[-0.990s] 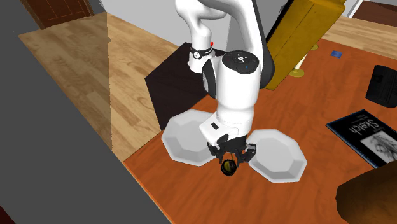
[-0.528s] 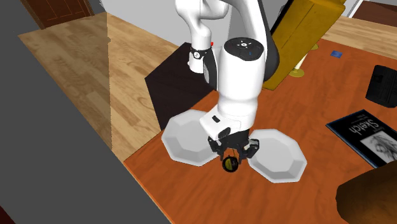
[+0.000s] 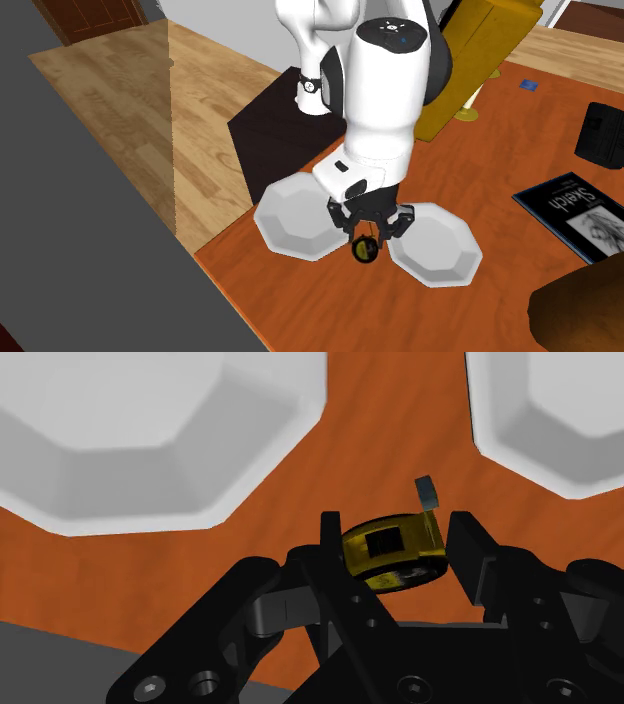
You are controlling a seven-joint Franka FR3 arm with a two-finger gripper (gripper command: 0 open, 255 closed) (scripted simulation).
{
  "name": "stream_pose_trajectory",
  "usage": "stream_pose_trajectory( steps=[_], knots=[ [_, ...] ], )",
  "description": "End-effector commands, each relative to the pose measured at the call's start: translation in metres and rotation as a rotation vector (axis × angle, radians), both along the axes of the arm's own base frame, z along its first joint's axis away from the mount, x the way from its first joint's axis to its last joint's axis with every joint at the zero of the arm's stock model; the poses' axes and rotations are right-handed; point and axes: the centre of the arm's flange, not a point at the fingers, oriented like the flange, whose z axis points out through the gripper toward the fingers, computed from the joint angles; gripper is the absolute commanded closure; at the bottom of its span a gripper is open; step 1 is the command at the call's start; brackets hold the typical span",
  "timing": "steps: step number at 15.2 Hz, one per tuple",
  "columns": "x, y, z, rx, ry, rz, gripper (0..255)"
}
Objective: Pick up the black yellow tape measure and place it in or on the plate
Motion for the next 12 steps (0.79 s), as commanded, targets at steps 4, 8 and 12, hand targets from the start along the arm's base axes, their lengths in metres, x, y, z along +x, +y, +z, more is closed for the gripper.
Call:
stream_pose_trajectory(
  steps=[4, 8, 12],
  knots=[
    [-0.005, -0.012, 0.017, 0.000, 0.000, 0.000, 255],
    [-0.022, -0.062, 0.020, 0.000, 0.000, 0.000, 255],
    [-0.039, -0.111, 0.024, 0.000, 0.000, 0.000, 255]
  ],
)
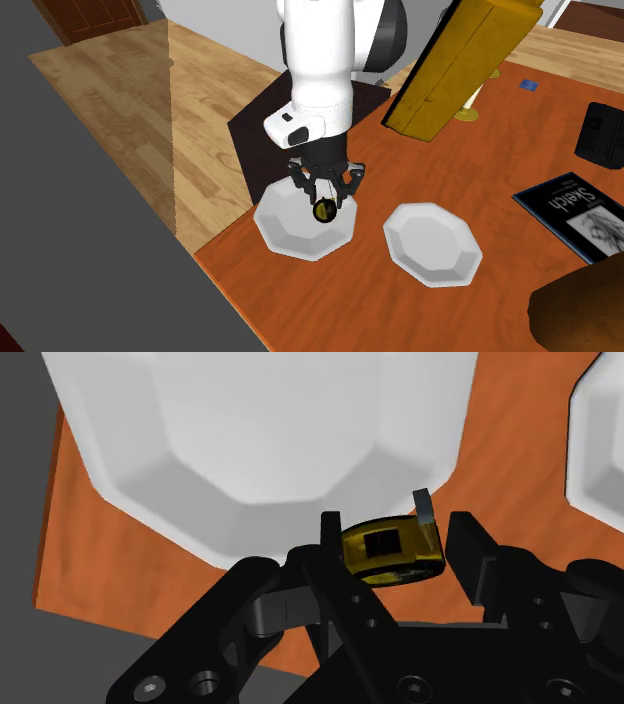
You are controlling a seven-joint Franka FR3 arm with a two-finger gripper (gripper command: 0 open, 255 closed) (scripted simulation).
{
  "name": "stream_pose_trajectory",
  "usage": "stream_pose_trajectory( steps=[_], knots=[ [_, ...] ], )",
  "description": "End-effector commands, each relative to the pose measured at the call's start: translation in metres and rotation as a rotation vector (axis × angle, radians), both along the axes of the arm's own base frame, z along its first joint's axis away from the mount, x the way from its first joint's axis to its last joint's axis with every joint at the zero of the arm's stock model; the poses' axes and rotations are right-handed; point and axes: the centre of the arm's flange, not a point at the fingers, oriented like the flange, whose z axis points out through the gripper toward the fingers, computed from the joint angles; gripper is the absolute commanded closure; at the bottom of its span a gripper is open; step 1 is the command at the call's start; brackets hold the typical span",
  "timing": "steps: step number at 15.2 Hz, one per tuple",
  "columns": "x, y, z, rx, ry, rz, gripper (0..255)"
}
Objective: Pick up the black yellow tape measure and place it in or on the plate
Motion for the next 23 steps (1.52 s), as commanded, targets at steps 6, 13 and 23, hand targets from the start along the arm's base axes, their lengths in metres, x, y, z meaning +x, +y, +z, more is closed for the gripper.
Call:
stream_pose_trajectory(
  steps=[6, 13, 23],
  knots=[
    [-0.018, -0.053, -0.012, 0.000, 0.000, 0.001, 255],
    [-0.018, -0.053, -0.049, 0.000, 0.000, 0.001, 255],
    [-0.018, -0.053, -0.077, 0.000, 0.000, 0.001, 255]
  ],
)
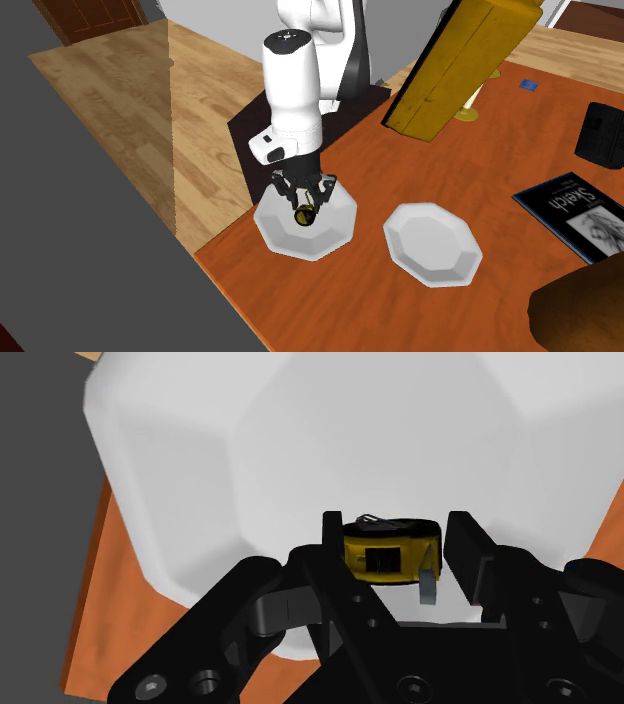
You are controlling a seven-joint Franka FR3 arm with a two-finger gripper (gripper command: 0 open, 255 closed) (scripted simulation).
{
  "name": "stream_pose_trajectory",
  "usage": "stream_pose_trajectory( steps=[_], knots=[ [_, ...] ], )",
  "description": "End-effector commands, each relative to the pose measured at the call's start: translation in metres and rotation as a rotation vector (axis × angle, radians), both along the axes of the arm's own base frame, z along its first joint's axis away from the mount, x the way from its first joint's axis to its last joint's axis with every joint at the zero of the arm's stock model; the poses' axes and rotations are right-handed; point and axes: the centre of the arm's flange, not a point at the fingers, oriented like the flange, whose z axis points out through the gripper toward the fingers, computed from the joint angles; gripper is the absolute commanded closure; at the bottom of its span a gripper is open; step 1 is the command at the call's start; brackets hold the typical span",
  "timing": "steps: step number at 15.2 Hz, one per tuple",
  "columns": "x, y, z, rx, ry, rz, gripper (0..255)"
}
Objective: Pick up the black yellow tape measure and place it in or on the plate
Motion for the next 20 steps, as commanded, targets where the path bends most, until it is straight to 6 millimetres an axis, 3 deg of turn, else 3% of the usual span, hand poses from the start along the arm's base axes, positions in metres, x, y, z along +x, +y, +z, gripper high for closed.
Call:
stream_pose_trajectory(
  steps=[1, 3, 4, 9, 13, 20],
  knots=[
    [-0.004, -0.001, -0.006, -0.004, 0.016, 0.000, 255],
    [-0.004, -0.001, -0.006, -0.004, 0.016, 0.000, 255],
    [-0.004, -0.001, -0.005, -0.004, 0.016, 0.001, 0],
    [-0.004, -0.001, -0.006, -0.004, 0.016, 0.000, 0],
    [-0.009, -0.007, 0.043, -0.004, 0.016, 0.000, 0],
    [-0.009, -0.007, 0.043, -0.004, 0.016, 0.000, 0]
  ],
)
